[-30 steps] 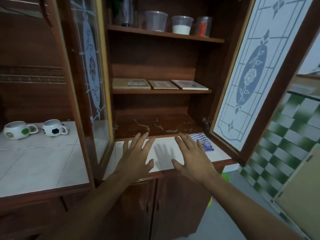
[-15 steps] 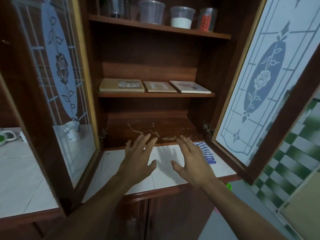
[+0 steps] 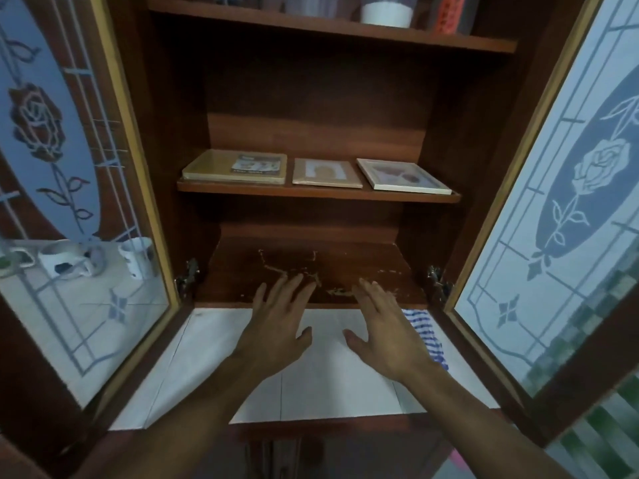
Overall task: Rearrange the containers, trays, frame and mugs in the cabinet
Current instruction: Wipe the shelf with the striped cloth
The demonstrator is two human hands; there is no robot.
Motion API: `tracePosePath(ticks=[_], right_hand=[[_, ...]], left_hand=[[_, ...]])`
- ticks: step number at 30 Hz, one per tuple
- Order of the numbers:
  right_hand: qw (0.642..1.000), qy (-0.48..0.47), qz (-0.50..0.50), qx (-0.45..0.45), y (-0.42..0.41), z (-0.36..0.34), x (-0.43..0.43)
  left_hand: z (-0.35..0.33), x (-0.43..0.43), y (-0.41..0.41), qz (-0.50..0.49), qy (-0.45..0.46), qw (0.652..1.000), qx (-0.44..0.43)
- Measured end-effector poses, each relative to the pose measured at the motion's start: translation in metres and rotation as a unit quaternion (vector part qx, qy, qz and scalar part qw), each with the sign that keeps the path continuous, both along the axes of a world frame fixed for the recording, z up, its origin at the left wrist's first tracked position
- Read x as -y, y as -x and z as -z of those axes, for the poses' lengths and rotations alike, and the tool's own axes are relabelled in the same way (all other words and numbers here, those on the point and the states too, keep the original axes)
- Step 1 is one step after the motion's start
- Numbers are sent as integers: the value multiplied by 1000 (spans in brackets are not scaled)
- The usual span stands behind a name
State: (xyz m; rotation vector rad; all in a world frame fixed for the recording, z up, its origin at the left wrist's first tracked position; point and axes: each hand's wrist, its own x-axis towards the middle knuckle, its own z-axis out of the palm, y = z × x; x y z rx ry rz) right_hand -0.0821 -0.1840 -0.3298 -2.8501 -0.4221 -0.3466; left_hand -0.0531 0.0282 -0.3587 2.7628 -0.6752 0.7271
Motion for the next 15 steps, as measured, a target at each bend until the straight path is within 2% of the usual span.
tracePosePath(ticks=[6, 15], right_hand=[[1000, 2, -11, 28, -39, 10, 11], [999, -2, 37, -3, -77, 21, 35]], left_hand=[[5, 8, -39, 31, 24, 999, 3], [20, 16, -102, 41, 38, 997, -59]])
